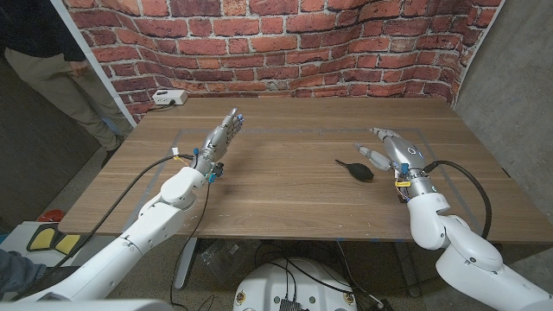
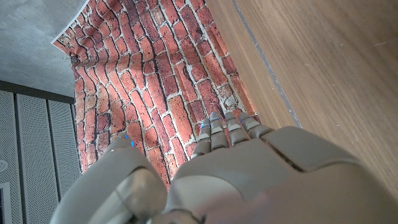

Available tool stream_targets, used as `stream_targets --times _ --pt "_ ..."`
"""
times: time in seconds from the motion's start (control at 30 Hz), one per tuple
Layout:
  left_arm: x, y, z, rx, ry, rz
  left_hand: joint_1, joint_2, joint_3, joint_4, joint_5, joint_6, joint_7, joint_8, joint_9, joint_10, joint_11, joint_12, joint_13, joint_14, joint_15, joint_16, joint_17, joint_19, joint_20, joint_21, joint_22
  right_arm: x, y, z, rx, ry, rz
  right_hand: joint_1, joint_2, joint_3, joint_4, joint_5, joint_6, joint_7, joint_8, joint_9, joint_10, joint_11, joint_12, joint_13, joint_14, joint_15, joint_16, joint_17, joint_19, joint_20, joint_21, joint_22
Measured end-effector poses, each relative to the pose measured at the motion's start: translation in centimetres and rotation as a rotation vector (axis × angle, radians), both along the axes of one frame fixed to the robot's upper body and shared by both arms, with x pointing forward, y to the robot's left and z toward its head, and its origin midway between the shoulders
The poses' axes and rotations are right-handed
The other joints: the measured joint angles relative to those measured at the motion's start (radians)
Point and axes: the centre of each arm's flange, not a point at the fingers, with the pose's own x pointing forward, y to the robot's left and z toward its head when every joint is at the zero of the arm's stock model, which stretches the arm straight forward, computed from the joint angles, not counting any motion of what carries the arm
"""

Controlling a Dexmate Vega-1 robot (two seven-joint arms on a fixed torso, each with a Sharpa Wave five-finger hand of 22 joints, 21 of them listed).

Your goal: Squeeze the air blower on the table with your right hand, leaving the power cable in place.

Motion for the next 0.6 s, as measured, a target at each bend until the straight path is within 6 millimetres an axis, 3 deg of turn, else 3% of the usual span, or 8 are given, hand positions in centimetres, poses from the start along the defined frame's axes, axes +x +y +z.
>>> stream_targets --times 0.2,0.33,0.6 --pt "0.0 -0.1 -0.2 0.0 0.003 -0.002 0.0 0.0 0.0 0.0 0.0 0.0 0.0 0.0 0.0 0.0 0.0 0.0 0.0 0.0 0.0 0.0 0.0 0.0 0.0 0.0 0.0 0.5 -0.3 -0.1 -0.016 0.074 -0.046 0.015 -0.008 0.0 0.0 0.0 -0.015 -0.012 -0.004 0.0 -0.004 0.004 0.0 0.0 0.035 -0.006 0.009 0.0 0.034 0.005 0.003 0.005" --pt "0.0 -0.2 -0.3 0.0 0.004 -0.003 0.0 0.0 0.0 0.0 0.0 0.0 0.0 0.0 0.0 0.0 0.0 0.0 0.0 0.0 0.0 0.0 0.0 0.0 0.0 0.0 0.0 0.7 0.0 0.0 -0.033 0.102 -0.06 0.015 -0.008 0.0 0.0 0.0 -0.015 -0.012 -0.004 0.0 0.001 0.001 0.0 0.0 0.05 -0.01 0.01 0.0 0.046 0.014 0.007 0.005" --pt "0.0 -0.2 -0.3 0.0 0.005 -0.004 0.0 0.0 0.0 0.0 0.0 0.0 0.0 0.0 0.0 0.0 0.0 0.0 0.0 0.0 0.0 0.0 0.0 0.0 0.0 0.0 0.0 1.2 0.5 0.2 -0.063 0.145 -0.085 0.025 -0.017 0.004 -0.004 0.0 -0.005 -0.002 -0.004 0.0 0.032 0.0 0.0 0.0 0.061 -0.021 0.01 0.0 0.064 0.007 0.007 0.005"
